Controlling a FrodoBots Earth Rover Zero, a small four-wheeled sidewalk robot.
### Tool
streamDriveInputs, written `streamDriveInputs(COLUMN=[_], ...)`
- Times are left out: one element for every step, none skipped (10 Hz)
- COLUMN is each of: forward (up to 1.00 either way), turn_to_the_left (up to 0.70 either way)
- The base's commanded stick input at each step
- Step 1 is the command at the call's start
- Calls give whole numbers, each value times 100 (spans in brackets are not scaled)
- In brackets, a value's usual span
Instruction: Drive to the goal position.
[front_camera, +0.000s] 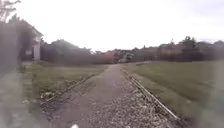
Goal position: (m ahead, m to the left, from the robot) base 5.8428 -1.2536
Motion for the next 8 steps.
streamDriveInputs(forward=[70, 70, 70, 70, 70, 70, 70, 70], turn_to_the_left=[0, 0, 0, 0, 0, 0, 0, 0])
